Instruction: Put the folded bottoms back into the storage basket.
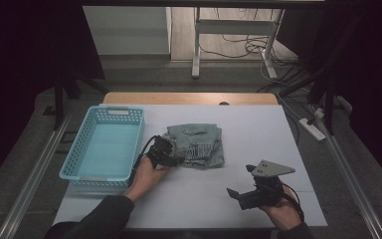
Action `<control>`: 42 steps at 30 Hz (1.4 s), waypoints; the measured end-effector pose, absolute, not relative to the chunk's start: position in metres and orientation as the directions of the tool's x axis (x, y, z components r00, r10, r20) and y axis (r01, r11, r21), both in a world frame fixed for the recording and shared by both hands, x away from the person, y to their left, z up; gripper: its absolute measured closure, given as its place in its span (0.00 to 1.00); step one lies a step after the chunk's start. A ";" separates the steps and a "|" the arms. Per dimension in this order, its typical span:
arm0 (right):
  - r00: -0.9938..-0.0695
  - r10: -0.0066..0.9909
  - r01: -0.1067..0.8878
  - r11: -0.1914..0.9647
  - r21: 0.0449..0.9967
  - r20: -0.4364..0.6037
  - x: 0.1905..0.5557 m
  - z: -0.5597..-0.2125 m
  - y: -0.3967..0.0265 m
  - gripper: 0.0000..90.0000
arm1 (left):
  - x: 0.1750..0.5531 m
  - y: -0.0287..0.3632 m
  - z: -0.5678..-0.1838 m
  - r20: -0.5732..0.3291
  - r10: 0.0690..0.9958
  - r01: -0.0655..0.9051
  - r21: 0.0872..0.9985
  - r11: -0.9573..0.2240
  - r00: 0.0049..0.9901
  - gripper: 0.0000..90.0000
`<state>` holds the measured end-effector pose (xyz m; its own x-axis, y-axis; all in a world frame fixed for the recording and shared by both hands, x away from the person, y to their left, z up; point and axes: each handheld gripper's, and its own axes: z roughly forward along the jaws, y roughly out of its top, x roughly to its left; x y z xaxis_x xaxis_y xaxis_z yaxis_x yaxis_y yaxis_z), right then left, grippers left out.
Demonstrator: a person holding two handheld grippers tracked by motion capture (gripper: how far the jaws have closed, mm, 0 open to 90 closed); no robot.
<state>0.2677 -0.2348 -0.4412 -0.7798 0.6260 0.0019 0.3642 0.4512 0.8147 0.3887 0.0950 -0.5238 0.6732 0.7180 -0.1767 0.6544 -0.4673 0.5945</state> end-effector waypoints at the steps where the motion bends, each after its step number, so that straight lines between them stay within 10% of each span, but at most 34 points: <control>1: -0.781 0.624 0.367 0.454 0.812 0.004 0.270 -0.441 -0.233 0.01 | 0.389 0.095 -0.524 -0.176 0.717 0.653 0.595 -0.468 0.674 0.54; 42: -0.746 0.663 0.475 0.460 0.750 0.065 0.370 -0.458 -0.186 0.01 | 0.389 0.097 -0.526 -0.186 0.711 0.651 0.602 -0.463 0.678 0.53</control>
